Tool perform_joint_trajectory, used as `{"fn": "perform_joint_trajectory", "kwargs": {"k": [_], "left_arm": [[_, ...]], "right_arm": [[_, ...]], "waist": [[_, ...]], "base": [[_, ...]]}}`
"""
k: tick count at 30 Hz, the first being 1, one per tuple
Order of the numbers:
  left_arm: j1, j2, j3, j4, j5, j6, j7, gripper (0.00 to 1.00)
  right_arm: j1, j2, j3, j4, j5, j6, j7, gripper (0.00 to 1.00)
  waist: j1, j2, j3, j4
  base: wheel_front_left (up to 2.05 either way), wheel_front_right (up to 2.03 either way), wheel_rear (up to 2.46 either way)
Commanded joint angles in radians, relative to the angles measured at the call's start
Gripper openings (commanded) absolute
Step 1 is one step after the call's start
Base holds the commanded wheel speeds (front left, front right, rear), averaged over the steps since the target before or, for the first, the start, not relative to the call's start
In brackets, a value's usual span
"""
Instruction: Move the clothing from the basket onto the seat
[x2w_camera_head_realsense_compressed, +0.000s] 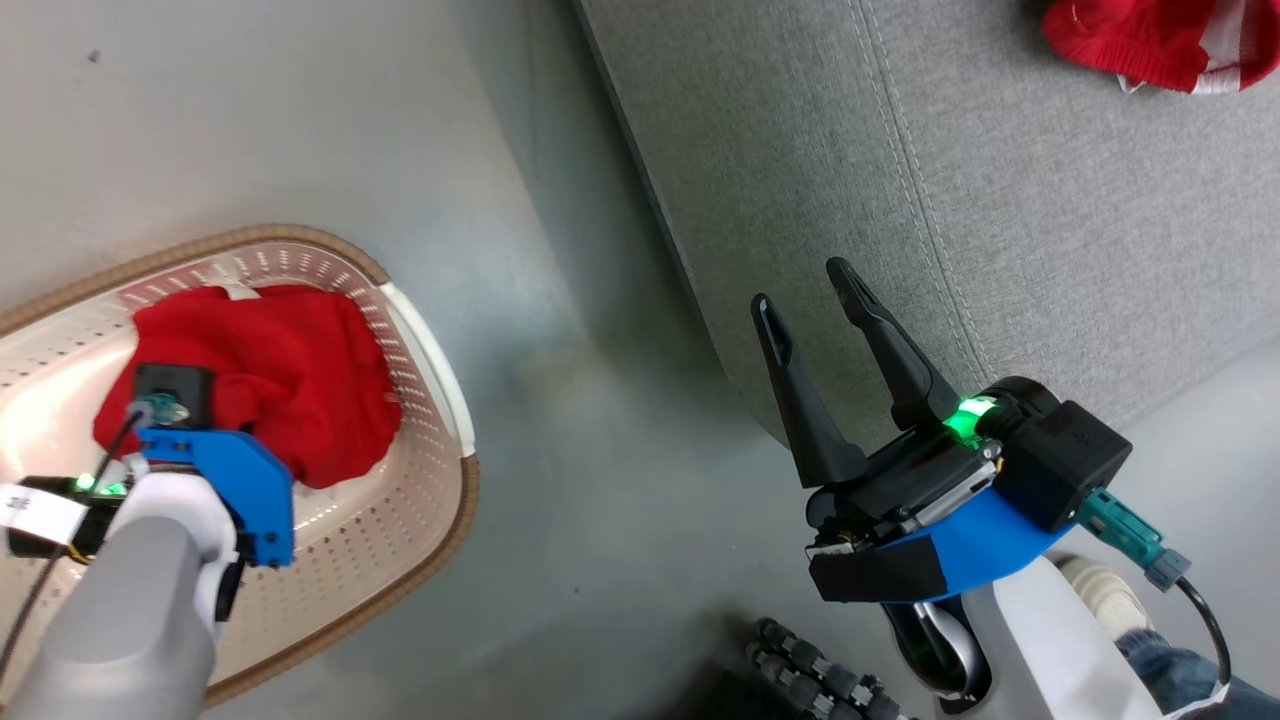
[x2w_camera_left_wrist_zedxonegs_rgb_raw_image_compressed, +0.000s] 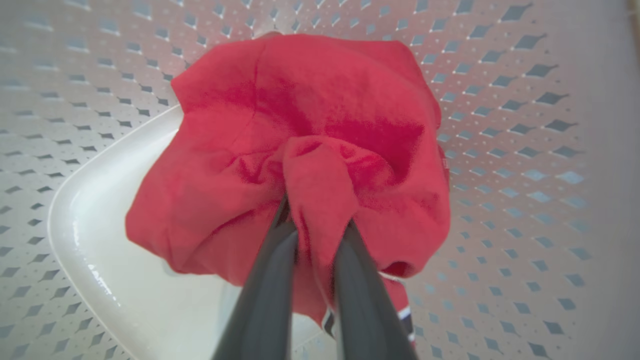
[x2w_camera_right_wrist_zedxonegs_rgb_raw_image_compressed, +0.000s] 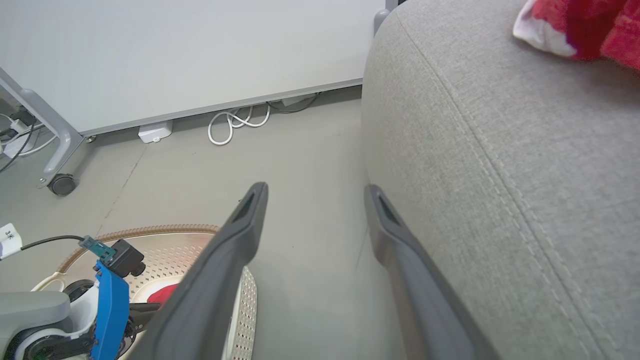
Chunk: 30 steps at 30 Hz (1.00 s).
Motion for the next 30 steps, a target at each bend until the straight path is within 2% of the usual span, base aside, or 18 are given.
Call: {"fn": "perform_joint_trajectory", "kwargs": {"k": [1,12,15,21,30], "left_arm": [[0.005,-0.010,-0.008,-0.001,0.004,-0.008,-0.007,0.00],[0.049,-0.158,-0.083,0.047,-0.008,-0.080,-0.122,0.00],[0.065,-0.184,-0.100,0.055,-0.015,-0.094,-0.152,0.00],[0.110,-0.247,-0.189,0.037,-0.047,-0.112,-0.223,0.00],[0.144,-0.233,-0.396,-0.123,-0.189,-0.113,-0.276,0.00]], "right_arm": [[-0.013,0.001,-0.008,0.006,-0.016,0.000,-0.005,1.00],[0.027,0.001,-0.059,0.070,-0.130,0.000,-0.004,1.00],[0.043,0.000,-0.067,0.085,-0.147,0.000,-0.004,1.00],[0.094,0.000,-0.092,0.135,-0.197,0.000,-0.004,1.00],[0.178,0.000,-0.121,0.160,-0.217,0.000,0.033,1.00]], "waist": [[-0.0001,0.0000,-0.033,0.027],[-0.0001,0.0000,-0.285,0.188],[-0.0001,0.0000,-0.339,0.218],[-0.0001,0.0000,-0.494,0.305],[-0.0001,0.0000,-0.674,0.396]], "base": [[0.00,0.00,0.00],[0.00,0.00,0.00],[0.00,0.00,0.00],[0.00,0.00,0.00],[0.00,0.00,0.00]]}}
